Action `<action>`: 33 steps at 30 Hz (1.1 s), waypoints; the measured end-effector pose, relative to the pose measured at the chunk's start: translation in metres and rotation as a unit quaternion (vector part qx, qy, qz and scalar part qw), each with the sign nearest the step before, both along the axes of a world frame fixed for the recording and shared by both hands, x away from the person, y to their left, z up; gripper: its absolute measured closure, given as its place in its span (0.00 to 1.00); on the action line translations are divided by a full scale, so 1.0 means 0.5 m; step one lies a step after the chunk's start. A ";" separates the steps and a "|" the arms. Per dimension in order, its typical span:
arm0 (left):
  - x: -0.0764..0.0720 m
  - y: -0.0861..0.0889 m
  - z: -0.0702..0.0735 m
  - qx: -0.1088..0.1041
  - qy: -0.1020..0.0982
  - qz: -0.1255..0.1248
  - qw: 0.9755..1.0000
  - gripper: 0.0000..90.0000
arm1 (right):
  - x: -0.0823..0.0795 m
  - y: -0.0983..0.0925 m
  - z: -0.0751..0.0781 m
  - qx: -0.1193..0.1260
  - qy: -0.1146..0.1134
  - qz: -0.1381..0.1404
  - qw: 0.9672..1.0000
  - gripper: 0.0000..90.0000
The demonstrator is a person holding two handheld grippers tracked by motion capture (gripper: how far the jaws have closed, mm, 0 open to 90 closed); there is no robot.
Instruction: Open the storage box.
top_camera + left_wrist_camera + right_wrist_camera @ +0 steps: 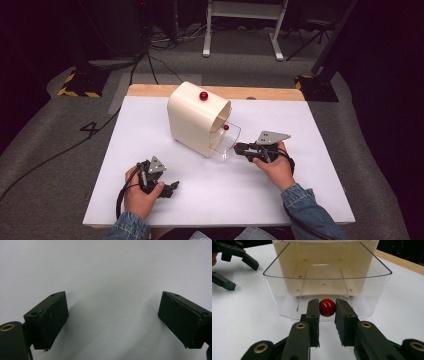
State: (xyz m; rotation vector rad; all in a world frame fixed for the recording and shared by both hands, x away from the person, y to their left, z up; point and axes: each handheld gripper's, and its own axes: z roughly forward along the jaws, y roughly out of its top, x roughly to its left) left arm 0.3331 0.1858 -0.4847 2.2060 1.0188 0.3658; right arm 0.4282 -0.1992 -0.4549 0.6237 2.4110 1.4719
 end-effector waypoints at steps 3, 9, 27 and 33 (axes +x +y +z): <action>0.001 0.000 0.001 0.000 0.005 -0.001 1.000 0.10 | -0.011 -0.012 0.001 0.002 0.000 -0.003 1.000 0.82; 0.002 0.000 0.001 0.001 0.006 -0.002 1.000 0.10 | -0.032 -0.038 0.002 0.000 0.000 -0.011 1.000 0.82; 0.001 -0.001 0.000 -0.001 0.003 -0.001 1.000 0.10 | -0.042 -0.065 -0.015 -0.009 0.006 -0.013 1.000 0.82; 0.001 -0.001 0.000 -0.001 0.003 -0.001 1.000 0.10 | -0.044 -0.067 -0.024 -0.014 0.008 -0.014 1.000 0.82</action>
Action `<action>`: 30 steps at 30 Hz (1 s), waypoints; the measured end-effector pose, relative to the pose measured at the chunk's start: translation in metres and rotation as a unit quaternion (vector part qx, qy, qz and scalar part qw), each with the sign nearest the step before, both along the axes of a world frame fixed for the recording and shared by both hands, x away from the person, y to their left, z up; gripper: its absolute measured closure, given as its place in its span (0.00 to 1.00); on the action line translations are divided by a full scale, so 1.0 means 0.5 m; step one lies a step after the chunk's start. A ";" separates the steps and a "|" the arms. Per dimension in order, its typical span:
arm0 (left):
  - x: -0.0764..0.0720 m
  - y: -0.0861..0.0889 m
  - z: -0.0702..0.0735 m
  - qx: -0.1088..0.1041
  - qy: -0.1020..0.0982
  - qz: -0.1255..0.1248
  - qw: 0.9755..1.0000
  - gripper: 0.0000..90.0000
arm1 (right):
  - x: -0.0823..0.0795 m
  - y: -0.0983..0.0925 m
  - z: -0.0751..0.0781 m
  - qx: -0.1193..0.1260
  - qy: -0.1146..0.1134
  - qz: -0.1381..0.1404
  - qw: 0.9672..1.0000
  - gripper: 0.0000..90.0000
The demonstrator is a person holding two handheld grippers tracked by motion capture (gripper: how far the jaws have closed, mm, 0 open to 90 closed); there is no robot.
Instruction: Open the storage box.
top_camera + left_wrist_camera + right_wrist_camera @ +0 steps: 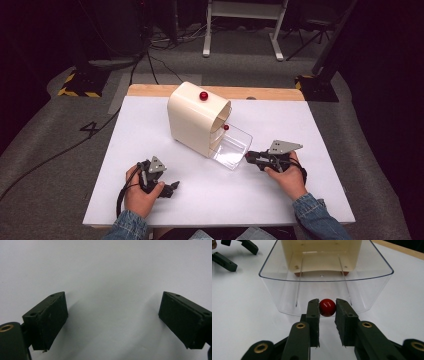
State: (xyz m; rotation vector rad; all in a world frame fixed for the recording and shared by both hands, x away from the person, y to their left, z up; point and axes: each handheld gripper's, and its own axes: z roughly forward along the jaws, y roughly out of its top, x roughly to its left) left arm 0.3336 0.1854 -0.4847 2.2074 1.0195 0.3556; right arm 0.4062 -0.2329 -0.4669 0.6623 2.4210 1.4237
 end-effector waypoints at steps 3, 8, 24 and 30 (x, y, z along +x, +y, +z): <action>0.000 0.000 0.000 0.000 0.000 0.000 1.000 0.10 | -0.002 -0.001 -0.003 -0.007 0.001 0.000 1.000 0.82; 0.000 0.000 0.000 0.000 0.000 0.000 1.000 0.10 | -0.001 -0.009 -0.010 -0.010 0.010 -0.005 1.000 0.78; 0.000 0.000 0.000 0.000 0.001 0.000 1.000 0.10 | -0.016 -0.038 0.072 0.034 -0.016 -0.014 0.999 0.72; 0.002 0.001 0.001 0.004 0.001 -0.003 1.000 0.10 | -0.006 -0.012 0.143 0.042 -0.041 0.000 0.998 0.71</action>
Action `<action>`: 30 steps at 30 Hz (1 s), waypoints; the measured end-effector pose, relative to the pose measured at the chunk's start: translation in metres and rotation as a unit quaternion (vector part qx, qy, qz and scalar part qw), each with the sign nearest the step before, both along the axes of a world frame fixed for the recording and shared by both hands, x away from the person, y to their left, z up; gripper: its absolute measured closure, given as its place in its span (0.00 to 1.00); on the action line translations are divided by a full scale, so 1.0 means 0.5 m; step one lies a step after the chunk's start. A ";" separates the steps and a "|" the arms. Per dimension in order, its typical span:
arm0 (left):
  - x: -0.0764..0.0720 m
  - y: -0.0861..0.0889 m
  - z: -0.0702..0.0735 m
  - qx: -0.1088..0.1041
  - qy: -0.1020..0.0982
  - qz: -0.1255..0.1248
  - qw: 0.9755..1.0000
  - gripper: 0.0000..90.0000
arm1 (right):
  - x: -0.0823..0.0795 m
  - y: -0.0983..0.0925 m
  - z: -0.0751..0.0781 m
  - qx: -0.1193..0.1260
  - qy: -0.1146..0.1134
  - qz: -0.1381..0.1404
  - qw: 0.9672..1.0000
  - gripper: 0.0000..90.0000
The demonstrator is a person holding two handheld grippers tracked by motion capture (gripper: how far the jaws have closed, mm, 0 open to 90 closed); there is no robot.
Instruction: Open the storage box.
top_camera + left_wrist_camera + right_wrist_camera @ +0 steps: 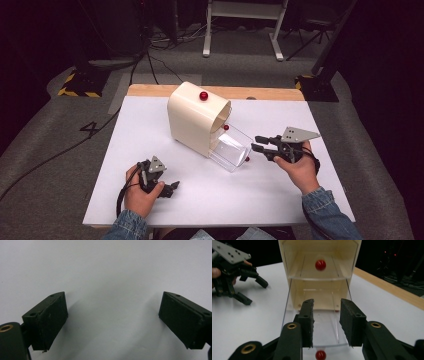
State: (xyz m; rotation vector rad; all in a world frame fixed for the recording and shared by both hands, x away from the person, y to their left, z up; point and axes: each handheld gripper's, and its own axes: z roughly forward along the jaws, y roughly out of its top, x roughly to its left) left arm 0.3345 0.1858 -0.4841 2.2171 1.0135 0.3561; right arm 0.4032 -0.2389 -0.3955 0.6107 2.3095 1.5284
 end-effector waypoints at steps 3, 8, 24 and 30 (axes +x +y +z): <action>-0.001 -0.001 0.000 -0.003 0.002 0.001 1.000 0.09 | 0.007 0.015 0.023 0.003 -0.007 0.004 1.000 0.68; -0.002 -0.001 -0.001 -0.004 0.000 0.002 1.000 0.09 | 0.027 0.050 0.056 0.010 -0.018 0.011 1.000 0.64; -0.002 0.000 -0.002 -0.001 -0.004 0.000 1.000 0.09 | 0.075 0.132 0.031 0.010 -0.020 0.024 0.999 0.68; -0.002 0.000 -0.002 -0.002 -0.004 0.000 1.000 0.09 | 0.088 0.147 0.006 0.008 -0.010 0.022 1.000 0.72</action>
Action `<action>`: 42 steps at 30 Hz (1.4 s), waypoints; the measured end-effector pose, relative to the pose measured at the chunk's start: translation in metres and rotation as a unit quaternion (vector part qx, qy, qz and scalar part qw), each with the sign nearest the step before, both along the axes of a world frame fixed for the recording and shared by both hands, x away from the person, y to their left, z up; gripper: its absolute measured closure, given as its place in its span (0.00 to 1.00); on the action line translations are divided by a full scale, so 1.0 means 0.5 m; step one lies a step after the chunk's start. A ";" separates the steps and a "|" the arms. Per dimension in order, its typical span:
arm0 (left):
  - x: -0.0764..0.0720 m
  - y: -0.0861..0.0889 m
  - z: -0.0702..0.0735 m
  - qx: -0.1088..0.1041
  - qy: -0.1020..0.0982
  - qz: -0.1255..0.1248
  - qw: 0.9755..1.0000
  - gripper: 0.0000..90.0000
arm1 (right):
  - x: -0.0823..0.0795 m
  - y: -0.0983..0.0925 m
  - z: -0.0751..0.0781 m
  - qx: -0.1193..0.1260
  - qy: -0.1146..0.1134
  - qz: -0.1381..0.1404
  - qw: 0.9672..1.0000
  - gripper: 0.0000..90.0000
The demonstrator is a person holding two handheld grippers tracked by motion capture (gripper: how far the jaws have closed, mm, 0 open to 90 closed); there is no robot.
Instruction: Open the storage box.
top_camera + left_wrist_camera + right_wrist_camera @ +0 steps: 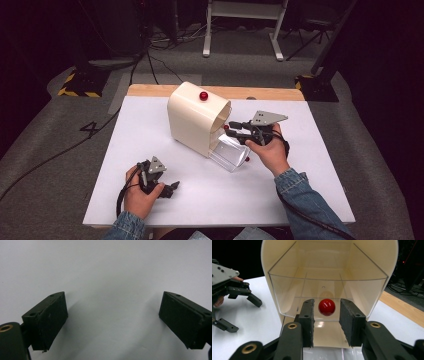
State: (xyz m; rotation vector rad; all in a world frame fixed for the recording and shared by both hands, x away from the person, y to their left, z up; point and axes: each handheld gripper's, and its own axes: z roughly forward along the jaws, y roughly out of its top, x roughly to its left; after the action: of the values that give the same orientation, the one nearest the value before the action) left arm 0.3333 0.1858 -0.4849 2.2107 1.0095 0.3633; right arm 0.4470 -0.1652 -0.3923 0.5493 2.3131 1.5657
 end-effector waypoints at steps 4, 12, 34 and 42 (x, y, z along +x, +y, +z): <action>0.000 0.000 0.000 0.000 0.000 0.000 1.000 0.09 | 0.002 0.007 -0.009 0.009 0.001 -0.001 1.000 0.78; 0.000 0.000 0.000 0.000 0.000 0.000 1.000 0.09 | 0.001 0.010 -0.012 0.011 -0.004 -0.011 1.000 0.82; 0.000 -0.001 0.000 -0.002 0.001 0.001 1.000 0.09 | -0.028 -0.033 0.009 0.001 -0.014 -0.014 1.000 0.83; 0.000 0.000 0.000 -0.001 0.001 0.000 1.000 0.09 | -0.052 -0.061 0.015 -0.005 -0.020 -0.018 1.000 0.83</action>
State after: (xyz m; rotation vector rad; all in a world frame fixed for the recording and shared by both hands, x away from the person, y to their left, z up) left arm 0.3334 0.1857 -0.4850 2.2097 1.0108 0.3618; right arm 0.4209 -0.1958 -0.3849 0.5486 2.2678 1.5352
